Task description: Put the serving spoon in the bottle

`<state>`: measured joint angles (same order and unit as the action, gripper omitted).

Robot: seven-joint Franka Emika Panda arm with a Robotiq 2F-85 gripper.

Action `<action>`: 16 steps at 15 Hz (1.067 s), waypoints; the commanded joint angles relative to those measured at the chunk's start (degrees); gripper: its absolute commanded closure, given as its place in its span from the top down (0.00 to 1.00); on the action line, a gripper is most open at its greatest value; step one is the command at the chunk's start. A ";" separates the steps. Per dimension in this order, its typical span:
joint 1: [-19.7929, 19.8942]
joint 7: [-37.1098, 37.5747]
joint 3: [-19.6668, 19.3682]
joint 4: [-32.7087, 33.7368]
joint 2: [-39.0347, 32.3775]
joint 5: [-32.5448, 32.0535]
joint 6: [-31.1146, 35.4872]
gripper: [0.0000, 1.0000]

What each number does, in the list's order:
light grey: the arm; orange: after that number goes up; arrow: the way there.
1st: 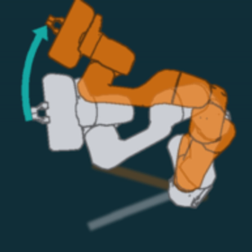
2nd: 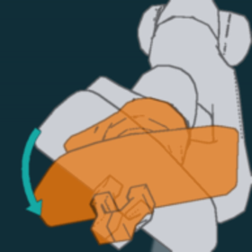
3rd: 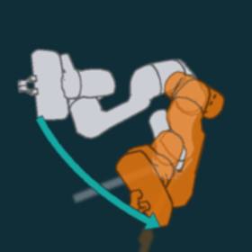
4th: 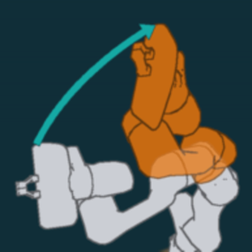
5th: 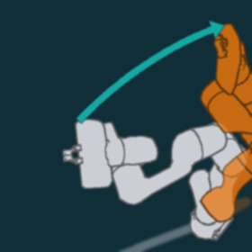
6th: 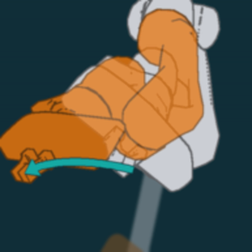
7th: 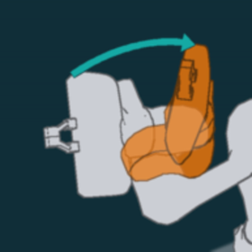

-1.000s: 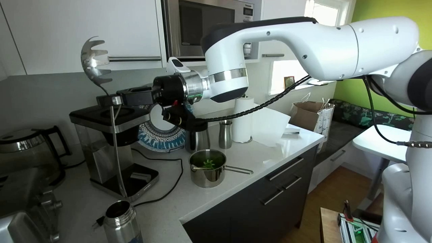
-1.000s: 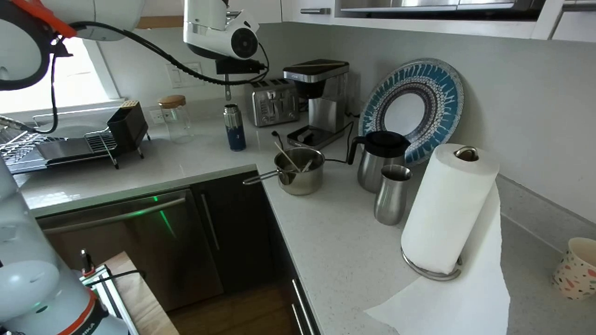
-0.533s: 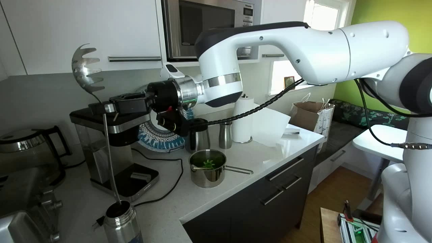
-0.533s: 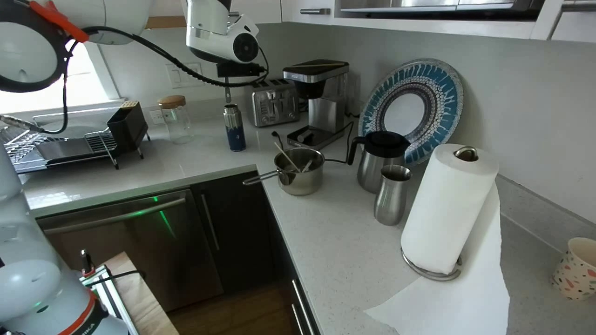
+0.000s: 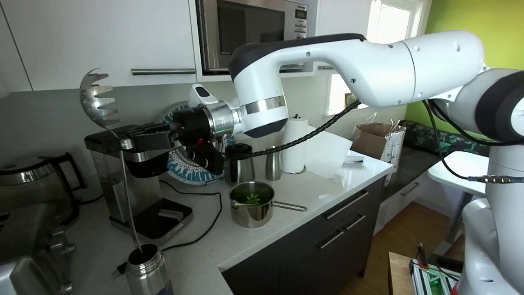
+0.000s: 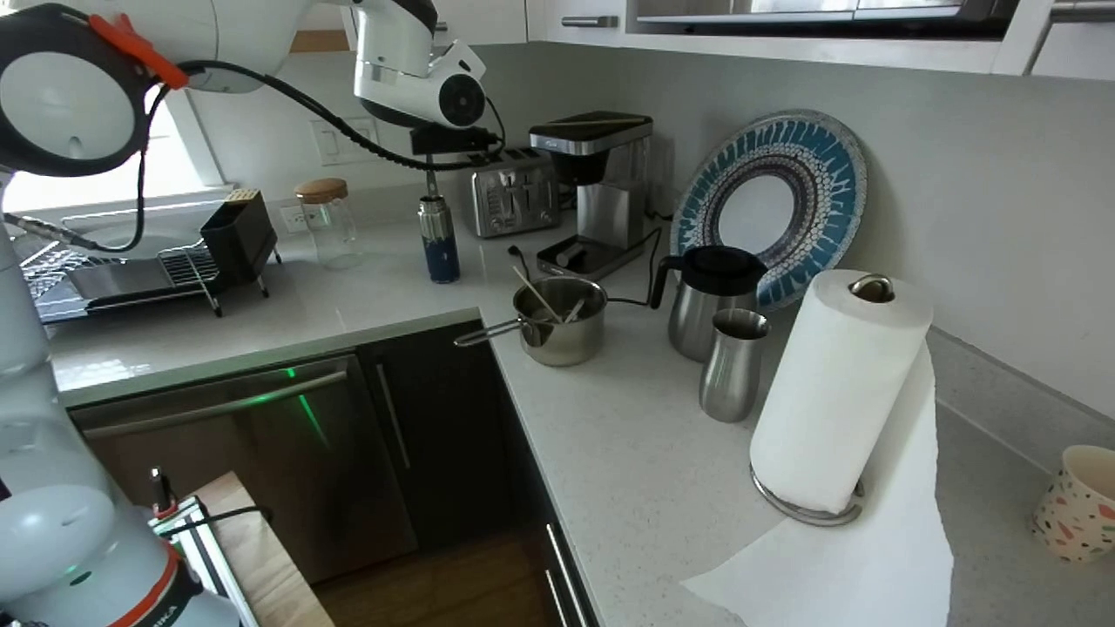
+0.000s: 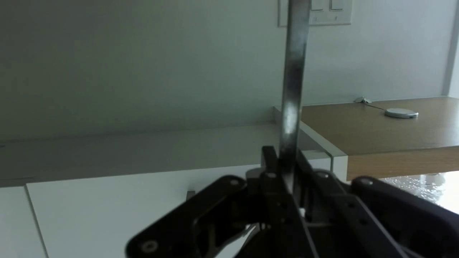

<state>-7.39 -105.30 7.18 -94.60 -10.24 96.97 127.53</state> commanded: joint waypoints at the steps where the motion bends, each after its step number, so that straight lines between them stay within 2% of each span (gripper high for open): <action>1: -0.75 0.37 -0.13 0.23 -0.76 -1.39 1.63 0.03; 4: -1.03 1.18 -0.09 -2.12 -0.24 -4.07 1.11 0.03; 5: -0.51 0.37 -0.14 -0.56 -0.88 -2.24 0.46 0.03; 6: -0.58 0.40 -0.12 -0.70 -1.00 -2.42 0.46 0.12; 10: -0.53 0.40 -0.18 -0.46 -1.07 -2.42 0.46 0.12; 11: -0.53 0.40 -0.18 -0.46 -1.07 -2.42 0.46 0.03; 16: -1.30 -1.61 0.13 -2.38 -1.72 -2.45 2.22 0.03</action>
<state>-7.98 -105.41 7.22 -95.53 -12.00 94.67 128.07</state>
